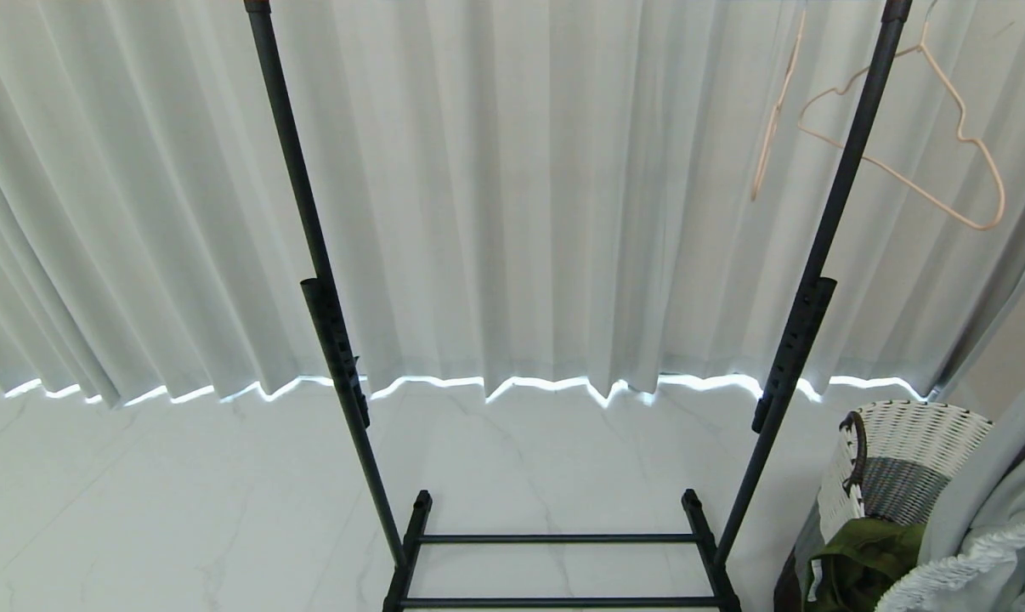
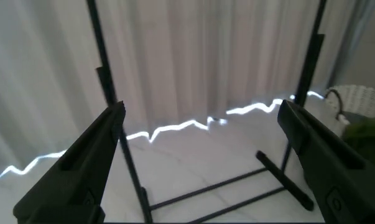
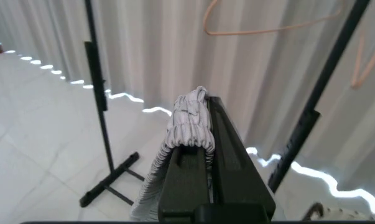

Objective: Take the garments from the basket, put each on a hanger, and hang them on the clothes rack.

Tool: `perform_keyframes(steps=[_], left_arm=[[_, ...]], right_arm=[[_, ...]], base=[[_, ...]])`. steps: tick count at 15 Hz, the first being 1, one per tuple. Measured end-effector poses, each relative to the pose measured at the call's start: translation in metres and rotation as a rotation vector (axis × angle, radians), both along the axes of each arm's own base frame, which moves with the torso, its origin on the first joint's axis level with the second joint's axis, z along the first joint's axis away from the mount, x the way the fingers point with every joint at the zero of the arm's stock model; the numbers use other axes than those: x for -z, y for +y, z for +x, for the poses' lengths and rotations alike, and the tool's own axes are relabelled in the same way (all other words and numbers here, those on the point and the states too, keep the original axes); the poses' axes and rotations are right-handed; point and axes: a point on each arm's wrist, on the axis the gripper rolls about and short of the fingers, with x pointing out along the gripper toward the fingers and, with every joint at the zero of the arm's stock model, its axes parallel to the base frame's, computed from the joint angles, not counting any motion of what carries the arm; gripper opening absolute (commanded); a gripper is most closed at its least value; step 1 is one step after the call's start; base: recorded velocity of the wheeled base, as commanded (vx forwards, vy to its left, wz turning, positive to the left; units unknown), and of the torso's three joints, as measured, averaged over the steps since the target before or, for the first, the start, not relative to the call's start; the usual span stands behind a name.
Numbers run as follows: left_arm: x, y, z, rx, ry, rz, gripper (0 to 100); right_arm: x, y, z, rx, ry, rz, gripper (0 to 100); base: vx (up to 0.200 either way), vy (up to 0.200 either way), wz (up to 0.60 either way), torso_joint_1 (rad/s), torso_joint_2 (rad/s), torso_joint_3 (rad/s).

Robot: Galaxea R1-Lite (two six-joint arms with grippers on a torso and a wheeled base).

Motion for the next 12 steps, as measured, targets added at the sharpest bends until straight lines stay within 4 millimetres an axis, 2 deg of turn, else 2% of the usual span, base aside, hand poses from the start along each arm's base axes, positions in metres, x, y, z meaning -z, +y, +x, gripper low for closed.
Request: perform_keyframes(steps=[4, 7, 9, 12], left_arm=[[-0.045, -0.002, 0.045, 0.095, 0.103, 0.005, 100], [-0.084, -0.010, 0.098, 0.155, 0.168, 0.006, 100], [-0.098, -0.028, 0.142, 0.161, 0.228, 0.022, 100], [-0.104, -0.086, 0.195, 0.225, 0.302, 0.075, 100]], right_arm=[[-0.021, 0.004, 0.015, -0.078, 0.001, 0.015, 0], [-0.033, 0.009, 0.030, -0.144, 0.017, 0.025, 0], [-0.037, 0.015, 0.039, -0.189, 0.031, 0.027, 0], [-0.043, 0.021, 0.044, -0.236, 0.045, 0.026, 0]], base=[[0.000, 0.000, 0.00, 0.000, 0.00, 0.000], [0.000, 0.000, 0.00, 0.000, 0.00, 0.000], [0.000, 0.000, 0.00, 0.000, 0.00, 0.000], [0.000, 0.000, 0.00, 0.000, 0.00, 0.000]])
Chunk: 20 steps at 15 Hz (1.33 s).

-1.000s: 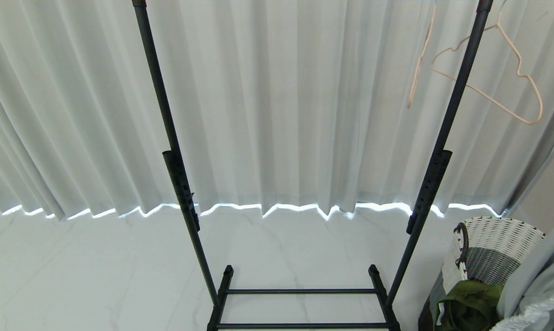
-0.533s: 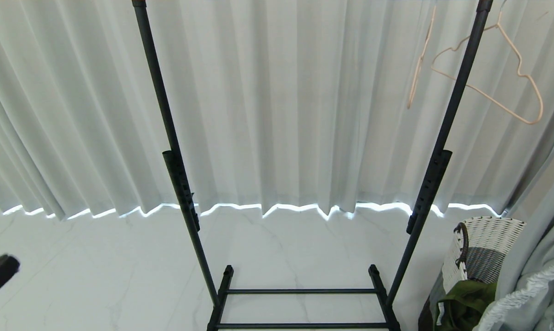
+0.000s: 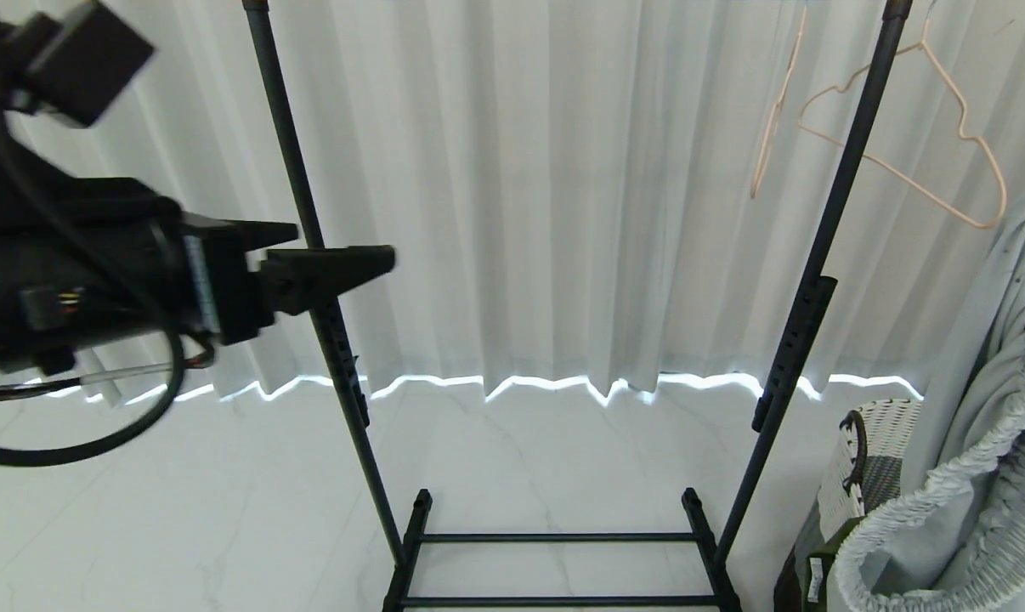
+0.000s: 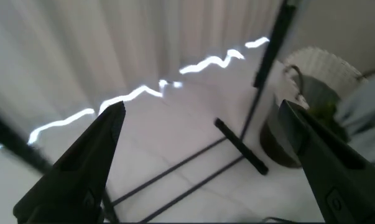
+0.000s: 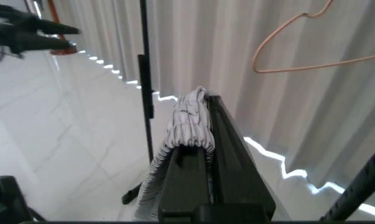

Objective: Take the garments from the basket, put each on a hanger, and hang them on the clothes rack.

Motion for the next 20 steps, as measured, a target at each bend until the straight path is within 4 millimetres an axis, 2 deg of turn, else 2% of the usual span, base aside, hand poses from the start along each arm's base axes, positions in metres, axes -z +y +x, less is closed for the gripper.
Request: perform_keyframes(steps=[2, 4, 7, 10, 13, 20], left_arm=[[0.010, -0.043, 0.017, 0.103, 0.051, 0.035, 100], [0.030, -0.082, 0.021, 0.204, 0.110, 0.067, 100], [0.048, -0.134, 0.012, 0.297, 0.143, 0.028, 100], [0.071, -0.177, 0.002, 0.294, 0.161, 0.028, 100], [0.087, -0.202, -0.015, 0.347, 0.229, -0.016, 100], [0.119, -0.228, -0.029, 0.415, 0.248, -0.005, 100]], right_arm=[[-0.002, 0.005, 0.001, -0.040, 0.014, -0.003, 0], [-0.004, 0.010, 0.002, -0.083, 0.013, -0.004, 0], [-0.006, 0.016, 0.001, -0.129, 0.011, -0.002, 0], [-0.005, 0.018, 0.001, -0.153, 0.021, 0.002, 0], [-0.005, 0.019, 0.000, -0.162, 0.043, 0.017, 0], [-0.008, 0.022, -0.003, -0.185, 0.029, 0.023, 0]], base=[[0.000, 0.000, 0.00, 0.000, 0.00, 0.000], [0.000, 0.000, 0.00, 0.000, 0.00, 0.000], [0.000, 0.000, 0.00, 0.000, 0.00, 0.000], [0.000, 0.000, 0.00, 0.000, 0.00, 0.000], [0.000, 0.000, 0.00, 0.000, 0.00, 0.000], [0.000, 0.000, 0.00, 0.000, 0.00, 0.000]])
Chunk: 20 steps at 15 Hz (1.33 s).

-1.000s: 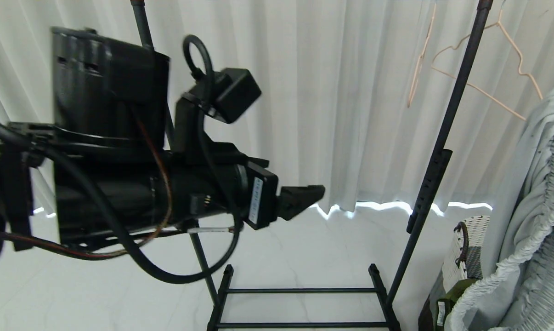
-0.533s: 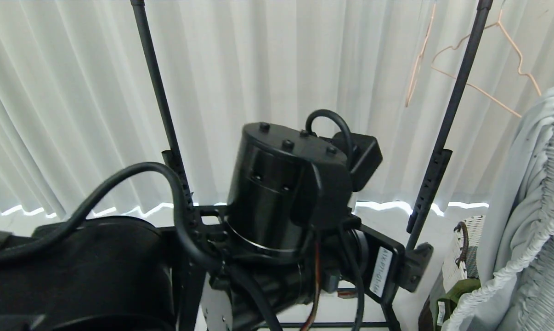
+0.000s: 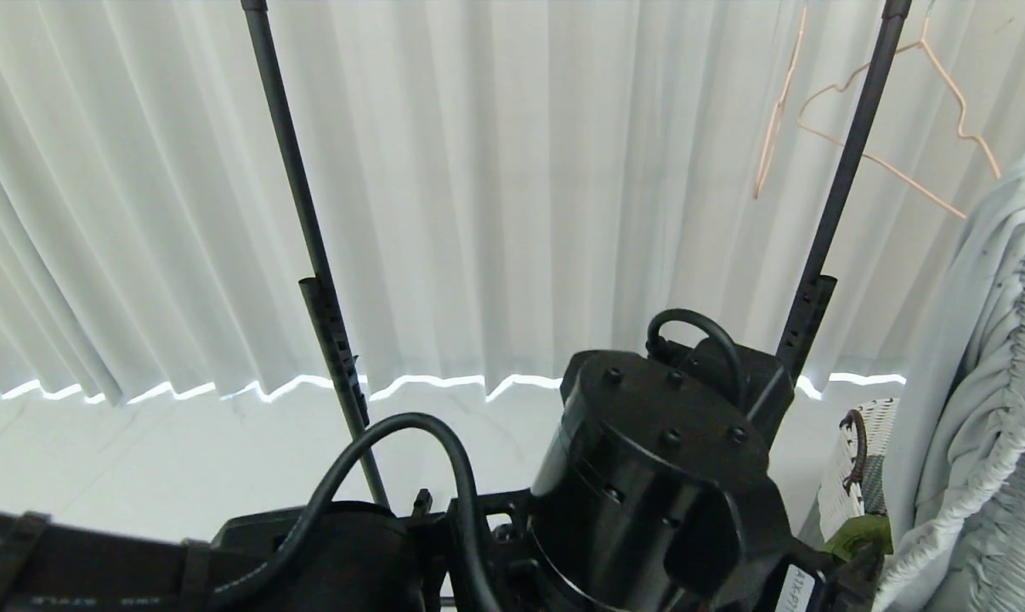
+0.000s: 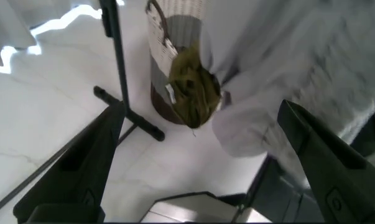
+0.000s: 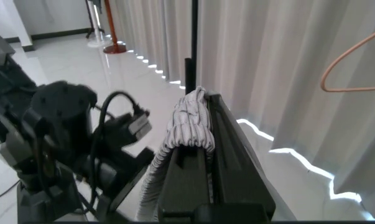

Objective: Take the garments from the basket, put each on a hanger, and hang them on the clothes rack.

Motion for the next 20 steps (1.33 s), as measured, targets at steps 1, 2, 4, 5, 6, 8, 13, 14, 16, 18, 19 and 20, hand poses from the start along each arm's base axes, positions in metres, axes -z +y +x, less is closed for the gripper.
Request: perform_keyframes(steps=[1, 2, 4, 5, 6, 8, 13, 14, 16, 18, 19, 20], left_arm=[[0.004, 0.001, -0.004, 0.010, 0.000, 0.002, 100], [0.008, 0.003, -0.007, 0.014, -0.002, -0.002, 100], [0.013, 0.012, -0.013, 0.020, -0.016, -0.029, 100], [0.014, 0.018, -0.016, 0.026, -0.034, -0.060, 100], [0.012, 0.021, -0.018, 0.041, -0.051, -0.099, 100], [0.012, 0.020, -0.020, 0.082, -0.056, -0.131, 100], [0.020, 0.010, -0.021, 0.106, -0.048, -0.122, 100], [0.021, 0.011, -0.021, 0.107, -0.047, -0.118, 100], [0.022, 0.010, -0.026, 0.129, -0.042, -0.117, 100], [0.022, 0.010, -0.030, 0.165, -0.035, -0.122, 100], [0.021, 0.009, -0.030, 0.172, -0.040, -0.138, 100], [0.018, 0.008, -0.031, 0.179, -0.051, -0.164, 100]], right_arm=[[0.000, 0.000, 0.000, 0.001, 0.000, 0.000, 0], [0.000, 0.000, 0.000, 0.003, 0.001, 0.000, 0], [0.000, 0.000, 0.001, 0.003, 0.003, -0.001, 0], [0.001, 0.001, 0.002, 0.002, 0.006, -0.002, 0], [0.001, 0.001, 0.002, 0.001, 0.007, -0.003, 0], [0.002, 0.001, 0.003, 0.000, 0.012, -0.005, 0], [0.002, 0.001, 0.003, 0.008, 0.013, -0.005, 0], [0.002, 0.001, 0.004, 0.008, 0.013, -0.005, 0], [0.003, 0.001, 0.005, 0.008, 0.017, -0.006, 0], [0.004, 0.002, 0.007, 0.011, 0.023, -0.009, 0], [0.004, 0.002, 0.007, 0.011, 0.024, -0.009, 0], [0.004, 0.002, 0.008, 0.009, 0.026, -0.010, 0]], base=[[0.000, 0.000, 0.00, 0.000, 0.00, 0.000], [0.000, 0.000, 0.00, 0.000, 0.00, 0.000], [0.000, 0.000, 0.00, 0.000, 0.00, 0.000], [0.000, 0.000, 0.00, 0.000, 0.00, 0.000], [0.000, 0.000, 0.00, 0.000, 0.00, 0.000], [0.000, 0.000, 0.00, 0.000, 0.00, 0.000], [0.000, 0.000, 0.00, 0.000, 0.00, 0.000], [0.000, 0.000, 0.00, 0.000, 0.00, 0.000], [0.000, 0.000, 0.00, 0.000, 0.00, 0.000], [0.000, 0.000, 0.00, 0.000, 0.00, 0.000], [0.000, 0.000, 0.00, 0.000, 0.00, 0.000], [0.000, 0.000, 0.00, 0.000, 0.00, 0.000]])
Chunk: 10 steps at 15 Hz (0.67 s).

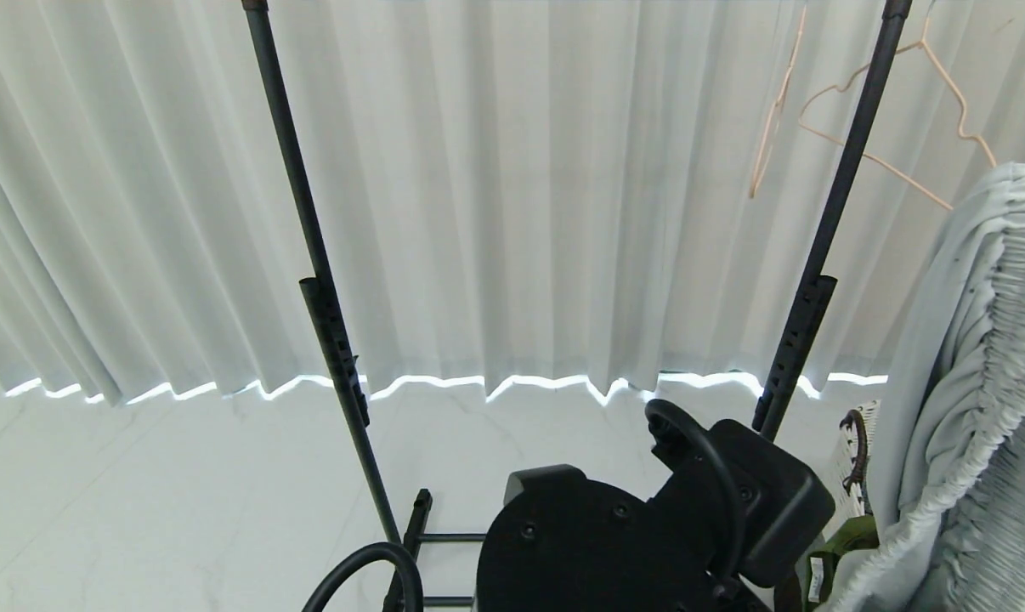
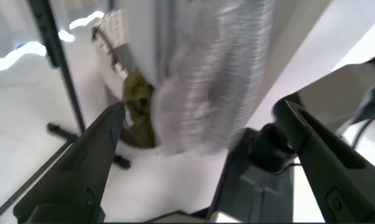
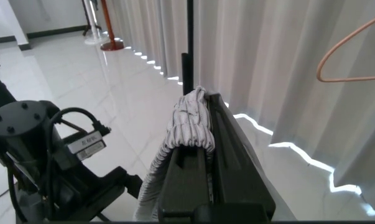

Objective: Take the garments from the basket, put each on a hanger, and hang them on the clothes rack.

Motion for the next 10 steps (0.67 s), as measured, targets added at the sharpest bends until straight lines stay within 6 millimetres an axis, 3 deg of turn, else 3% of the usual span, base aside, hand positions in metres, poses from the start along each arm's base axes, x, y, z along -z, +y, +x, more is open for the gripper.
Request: perform_keyframes(steps=[3, 7, 10], left_arm=[[0.004, 0.000, 0.001, 0.001, 0.003, 0.005, 100], [0.011, -0.008, 0.031, -0.068, -0.003, -0.012, 100], [0.017, -0.016, 0.039, -0.079, -0.003, -0.006, 100]], right_arm=[[0.000, 0.000, 0.001, 0.002, 0.002, 0.000, 0], [0.001, 0.002, -0.007, -0.038, -0.003, 0.001, 0], [0.001, 0.002, -0.011, -0.055, -0.008, 0.002, 0]], base=[[0.000, 0.000, 0.00, 0.000, 0.00, 0.000], [0.000, 0.000, 0.00, 0.000, 0.00, 0.000], [0.000, 0.000, 0.00, 0.000, 0.00, 0.000]])
